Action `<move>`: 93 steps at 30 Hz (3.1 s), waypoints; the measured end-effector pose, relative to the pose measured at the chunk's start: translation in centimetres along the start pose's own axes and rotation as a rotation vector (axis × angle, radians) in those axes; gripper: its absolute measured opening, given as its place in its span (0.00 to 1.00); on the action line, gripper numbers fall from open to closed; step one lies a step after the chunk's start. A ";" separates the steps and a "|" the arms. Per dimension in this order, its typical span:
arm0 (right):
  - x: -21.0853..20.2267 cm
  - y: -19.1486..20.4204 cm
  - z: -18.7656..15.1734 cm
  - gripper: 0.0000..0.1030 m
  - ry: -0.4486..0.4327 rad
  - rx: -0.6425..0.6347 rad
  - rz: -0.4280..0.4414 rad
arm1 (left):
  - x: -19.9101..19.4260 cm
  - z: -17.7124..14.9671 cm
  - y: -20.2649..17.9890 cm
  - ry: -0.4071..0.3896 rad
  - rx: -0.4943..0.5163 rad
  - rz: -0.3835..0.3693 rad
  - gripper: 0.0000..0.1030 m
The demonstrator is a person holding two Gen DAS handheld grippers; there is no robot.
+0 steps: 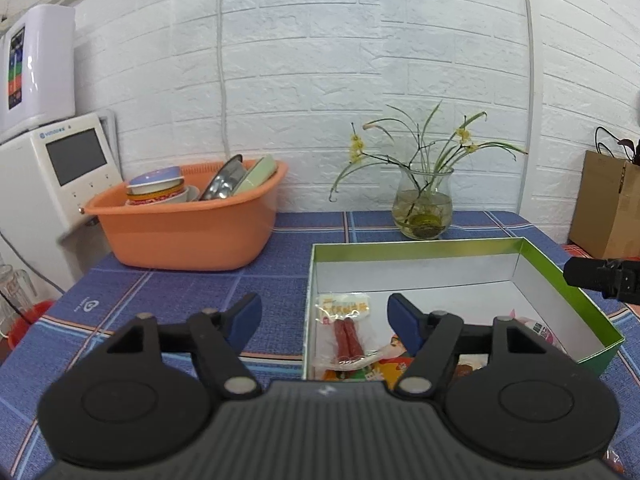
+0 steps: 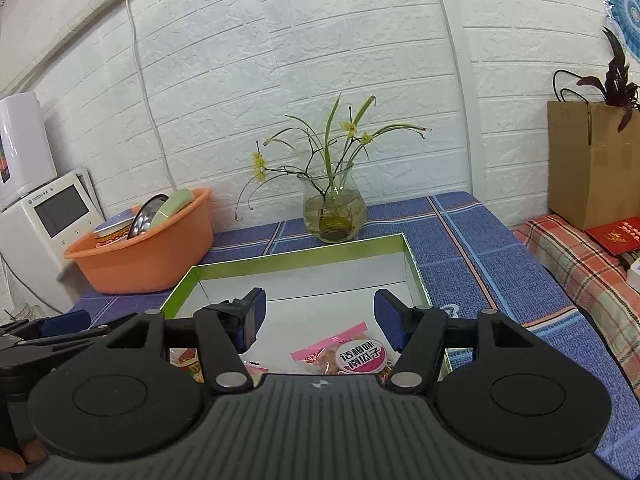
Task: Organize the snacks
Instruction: 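Open both grippers to release the snacks into the box and withdraw, then grasp the orange-edged peanut bag with the right gripper while the left grasps the chocolate-chip cracker pack, then carry the peanut bag and cracker pack with both grippers to the green box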
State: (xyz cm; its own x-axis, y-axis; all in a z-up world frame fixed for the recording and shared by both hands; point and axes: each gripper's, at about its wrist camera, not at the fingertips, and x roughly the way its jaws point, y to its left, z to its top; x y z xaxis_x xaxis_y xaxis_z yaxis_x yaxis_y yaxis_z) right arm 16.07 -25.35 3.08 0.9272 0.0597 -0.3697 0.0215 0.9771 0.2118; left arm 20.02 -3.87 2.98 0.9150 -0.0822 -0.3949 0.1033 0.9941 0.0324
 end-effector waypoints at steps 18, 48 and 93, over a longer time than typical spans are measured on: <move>-5.4 0.8 -2.4 1.00 -0.038 -0.212 0.076 | -10.7 -7.0 7.7 0.002 -0.042 0.056 0.92; -2.0 -4.5 -8.8 0.95 0.294 0.244 0.110 | -9.1 -15.2 5.3 0.234 0.220 -0.438 0.87; -13.7 -0.6 -6.7 0.47 -0.049 0.105 0.331 | -10.8 -5.8 3.8 -0.036 -0.028 -0.160 0.61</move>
State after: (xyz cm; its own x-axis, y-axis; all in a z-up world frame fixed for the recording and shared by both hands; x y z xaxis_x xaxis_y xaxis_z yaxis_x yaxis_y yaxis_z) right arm 0.88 -25.35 1.99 0.9073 0.3573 -0.2217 -0.2474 0.8799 0.4057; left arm 8.26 1.20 2.04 0.9013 -0.2420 -0.3594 0.2388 0.9696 -0.0542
